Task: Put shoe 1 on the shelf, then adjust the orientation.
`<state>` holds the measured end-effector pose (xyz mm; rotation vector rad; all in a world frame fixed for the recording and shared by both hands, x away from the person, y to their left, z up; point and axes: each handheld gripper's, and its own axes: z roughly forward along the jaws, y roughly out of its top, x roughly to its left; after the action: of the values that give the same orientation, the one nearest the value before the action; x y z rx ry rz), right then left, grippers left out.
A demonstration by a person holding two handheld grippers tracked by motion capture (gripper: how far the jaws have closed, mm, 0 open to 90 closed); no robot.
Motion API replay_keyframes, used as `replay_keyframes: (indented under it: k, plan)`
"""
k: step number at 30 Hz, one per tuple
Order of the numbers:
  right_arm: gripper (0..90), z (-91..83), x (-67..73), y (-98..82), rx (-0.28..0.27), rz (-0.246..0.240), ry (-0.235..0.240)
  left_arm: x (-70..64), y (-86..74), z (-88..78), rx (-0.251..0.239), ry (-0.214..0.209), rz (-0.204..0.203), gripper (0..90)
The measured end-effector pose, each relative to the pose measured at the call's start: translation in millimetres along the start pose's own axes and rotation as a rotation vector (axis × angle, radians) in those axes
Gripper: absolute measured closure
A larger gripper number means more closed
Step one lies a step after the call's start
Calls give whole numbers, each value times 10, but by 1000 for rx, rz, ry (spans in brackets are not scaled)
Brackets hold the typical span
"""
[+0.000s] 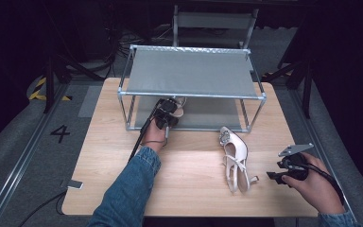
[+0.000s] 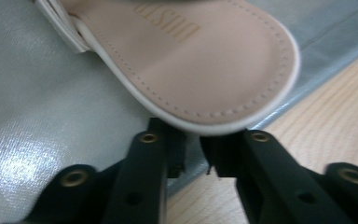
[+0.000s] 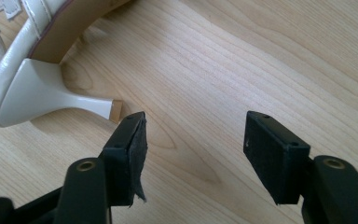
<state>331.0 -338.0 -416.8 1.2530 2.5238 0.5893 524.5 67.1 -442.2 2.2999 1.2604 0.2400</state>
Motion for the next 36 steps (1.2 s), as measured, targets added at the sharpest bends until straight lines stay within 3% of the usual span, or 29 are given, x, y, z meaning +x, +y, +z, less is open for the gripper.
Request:
replay_keyframes:
  k: [2, 5, 6, 7, 8, 9, 10, 11, 14, 21, 31, 34, 35, 36]
  plan:
    - [402, 4, 5, 6, -1, -6, 2, 50, -12, -6, 12, 13, 37, 711]
    - [402, -11, 5, 18, -5, -11, -1, 52, -48, -88, 26, 45, 18, 617]
    - [402, -17, 2, 22, -9, -13, -3, 69, -46, -145, 28, 46, 79, 600]
    - [402, -26, 3, 27, -10, -11, -3, 78, -46, -163, 19, 24, 106, 578]
    - [402, -30, 0, 32, -15, -16, -6, 48, -63, -196, 13, -1, 78, 567]
    - [402, -39, 0, 38, -17, -14, -5, -1, -89, -222, 9, -2, 17, 560]
    - [401, -44, 1, 44, -18, -14, -4, -52, -116, -259, -6, -45, -39, 550]
    - [401, -47, 2, 54, -21, -19, -7, -35, -128, -298, -2, -16, -11, 537]
    - [400, -57, 14, 86, -27, -25, -4, -44, -177, -376, -4, -17, 22, 475]
    - [394, -69, 47, 204, -50, -56, 13, -176, -339, -654, 40, -25, 39, 431]
    - [368, 2, 140, 409, -41, -95, 57, -136, -673, -964, 130, -24, 46, 410]
    - [367, 19, 172, 445, -41, -77, 75, -134, -729, -1044, 128, -23, 46, 401]
    - [366, 30, 197, 466, -41, -20, 94, -128, -744, -1062, 127, -19, 44, 402]
    - [363, 36, 206, 477, -38, -3, 101, -112, -764, -1077, 125, -21, 34, 401]
